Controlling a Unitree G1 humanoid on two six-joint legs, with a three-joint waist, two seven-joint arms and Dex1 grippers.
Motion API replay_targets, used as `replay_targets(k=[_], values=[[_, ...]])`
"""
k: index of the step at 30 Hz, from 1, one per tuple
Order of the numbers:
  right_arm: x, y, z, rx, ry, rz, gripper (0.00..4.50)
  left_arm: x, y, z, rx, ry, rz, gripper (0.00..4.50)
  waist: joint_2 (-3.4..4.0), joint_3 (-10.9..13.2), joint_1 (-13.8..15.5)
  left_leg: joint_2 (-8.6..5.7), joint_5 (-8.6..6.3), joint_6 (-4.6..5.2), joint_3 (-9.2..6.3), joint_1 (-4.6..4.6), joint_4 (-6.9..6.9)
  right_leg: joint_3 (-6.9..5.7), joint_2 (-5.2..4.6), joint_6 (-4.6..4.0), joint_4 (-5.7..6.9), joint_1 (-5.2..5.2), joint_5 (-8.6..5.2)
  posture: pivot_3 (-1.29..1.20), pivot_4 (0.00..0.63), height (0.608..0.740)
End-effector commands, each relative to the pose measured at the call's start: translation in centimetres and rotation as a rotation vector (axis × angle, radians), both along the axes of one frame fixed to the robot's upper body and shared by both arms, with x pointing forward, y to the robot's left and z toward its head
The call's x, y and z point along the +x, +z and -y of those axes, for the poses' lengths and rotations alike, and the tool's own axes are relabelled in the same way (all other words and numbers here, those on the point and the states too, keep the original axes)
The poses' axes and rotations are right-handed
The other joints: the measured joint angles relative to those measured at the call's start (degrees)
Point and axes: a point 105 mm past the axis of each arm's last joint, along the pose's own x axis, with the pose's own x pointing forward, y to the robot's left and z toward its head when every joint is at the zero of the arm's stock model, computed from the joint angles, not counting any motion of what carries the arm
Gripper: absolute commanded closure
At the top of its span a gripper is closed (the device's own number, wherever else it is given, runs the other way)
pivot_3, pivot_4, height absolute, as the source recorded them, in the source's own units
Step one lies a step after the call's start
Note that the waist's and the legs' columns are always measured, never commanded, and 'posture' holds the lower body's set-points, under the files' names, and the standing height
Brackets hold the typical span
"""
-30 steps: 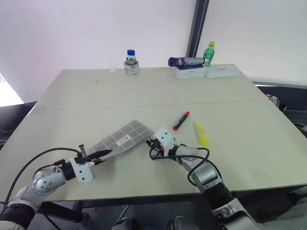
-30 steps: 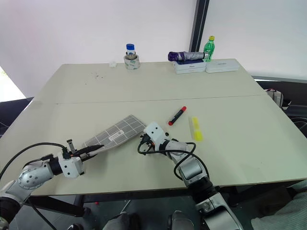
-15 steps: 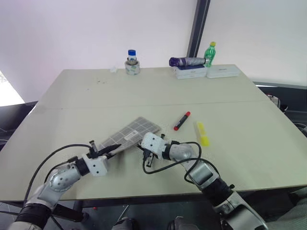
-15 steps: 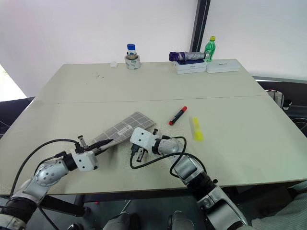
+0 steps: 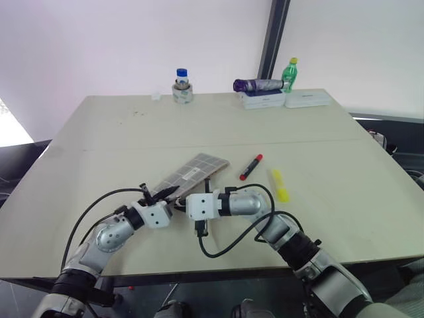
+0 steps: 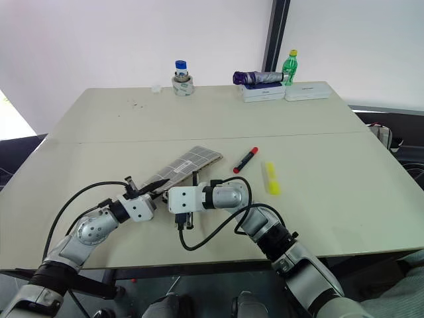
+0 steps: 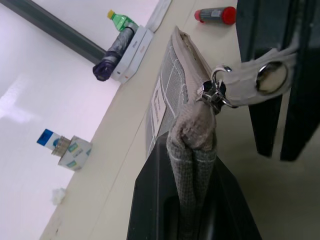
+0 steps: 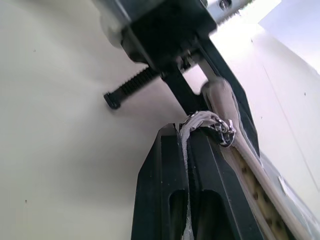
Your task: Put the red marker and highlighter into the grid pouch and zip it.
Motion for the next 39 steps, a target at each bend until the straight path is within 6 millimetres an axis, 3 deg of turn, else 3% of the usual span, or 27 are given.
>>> replay_targets(k=[1, 5, 8, 12, 15, 19, 22, 25, 30, 34, 36, 38, 39], values=[[0.6, 2.0, -0.1, 0.101, -0.030, 0.002, 4.47, 0.0, 1.2, -0.7, -0.018, 0.017, 0.040, 4.50, 0.00, 0.00, -0.09, 0.00, 0.00, 0.00, 0.00, 0.00, 0.00, 0.00, 0.00, 0.00, 0.00, 0.00, 0.00, 0.00, 0.150, 0.738], [1.5, 2.2, 1.5, 0.120, -0.080, -0.037, 4.47, -0.3, 1.2, -1.3, -0.012, 0.015, 0.040, 4.50, 0.00, 0.00, -0.09, 0.03, 0.00, 0.00, 0.00, 0.00, 0.00, 0.00, -0.01, 0.00, 0.00, 0.00, 0.00, 0.00, 0.150, 0.738], [1.9, 2.3, 3.0, 0.144, -0.124, -0.061, 3.64, -0.5, 1.2, -1.7, -0.011, 0.011, 0.038, 4.50, 0.00, 0.00, 0.08, 0.03, 0.00, 0.00, -0.01, 0.00, 0.00, 0.00, -0.03, 0.00, 0.00, 0.00, 0.00, 0.00, 0.150, 0.738], [2.1, 2.0, 6.0, 0.149, -0.170, -0.148, 1.65, -0.5, 1.4, -2.2, -0.023, 0.020, 0.041, 4.50, 0.00, 0.00, 0.33, 0.01, -0.01, 0.02, -0.02, 0.00, 0.01, 0.00, -0.08, 0.00, -0.01, 0.01, 0.00, 0.00, 0.150, 0.738], [3.6, 3.0, 8.7, 0.224, -0.281, -0.209, 1.65, -0.6, 1.7, -2.5, -0.044, 0.020, 0.038, 4.50, -0.01, 0.01, 0.21, 0.01, -0.02, 0.04, -0.03, 0.00, 0.01, 0.01, -0.08, 0.00, 0.00, 0.01, 0.00, 0.00, 0.150, 0.738], [7.3, 4.8, 11.9, 0.365, -0.543, -0.196, 1.65, -0.7, 1.8, -2.7, -0.070, 0.024, 0.031, 4.50, -0.01, 0.01, -0.20, 0.03, -0.02, 0.03, -0.05, 0.00, -0.02, 0.00, -0.05, 0.00, 0.00, 0.00, 0.00, 0.00, 0.150, 0.738], [10.3, 4.4, 15.1, 0.504, -0.876, -0.252, 1.65, -0.8, 1.7, -2.7, -0.064, 0.022, 0.031, 4.50, -0.01, 0.01, -0.19, 0.06, -0.01, 0.01, -0.03, 0.02, -0.04, 0.01, -0.03, 0.00, 0.00, -0.01, 0.00, 0.00, 0.150, 0.738], [11.2, 3.7, 16.3, 0.609, -1.072, -0.311, 1.65, -1.0, 1.6, -2.4, -0.053, 0.008, 0.034, 4.50, -0.01, 0.01, -0.05, 0.05, 0.01, -0.01, -0.01, -0.01, -0.06, 0.01, -0.06, 0.00, -0.02, -0.02, 0.00, 0.00, 0.150, 0.738], [10.8, 3.4, 16.6, 0.730, -1.226, -0.378, 1.65, -1.2, 1.5, -2.2, -0.055, 0.007, 0.037, 4.50, -0.01, 0.01, -0.08, 0.04, 0.00, -0.01, 0.00, -0.04, -0.10, 0.02, -0.07, 0.00, -0.04, -0.05, 0.00, 0.00, 0.150, 0.738], [9.2, 4.5, 15.2, 0.756, -1.134, -0.283, 1.65, -1.4, 1.2, -2.2, -0.048, 0.005, 0.035, 4.50, -0.01, 0.01, -0.16, 0.04, 0.00, -0.01, 0.00, -0.04, -0.13, 0.02, -0.07, 0.00, -0.06, -0.05, 0.00, 0.00, 0.150, 0.738], [8.2, 4.9, 15.9, 0.799, -1.096, -0.276, 1.65, -1.5, 1.2, -2.2, -0.046, 0.004, 0.038, 4.50, -0.01, 0.01, -0.15, 0.04, 0.00, -0.01, 0.00, -0.04, -0.14, 0.01, -0.07, 0.00, -0.07, -0.04, 0.00, 0.00, 0.150, 0.738], [7.0, 5.1, 16.8, 0.749, -1.049, -0.209, 1.12, -1.7, 1.2, -2.2, -0.045, 0.004, 0.042, 4.50, -0.01, 0.01, -0.03, 0.03, -0.01, 0.00, -0.02, -0.05, -0.14, 0.01, -0.06, 0.00, -0.08, -0.04, 0.00, 0.00, 0.150, 0.738], [6.3, 4.7, 18.2, 0.743, -1.078, -0.200, 0.78, -1.7, 1.2, -2.3, -0.043, 0.003, 0.042, 4.50, -0.01, 0.01, 0.09, 0.02, -0.01, 0.01, -0.03, -0.05, -0.14, 0.01, -0.07, 0.00, -0.08, -0.03, 0.00, 0.00, 0.150, 0.738]])
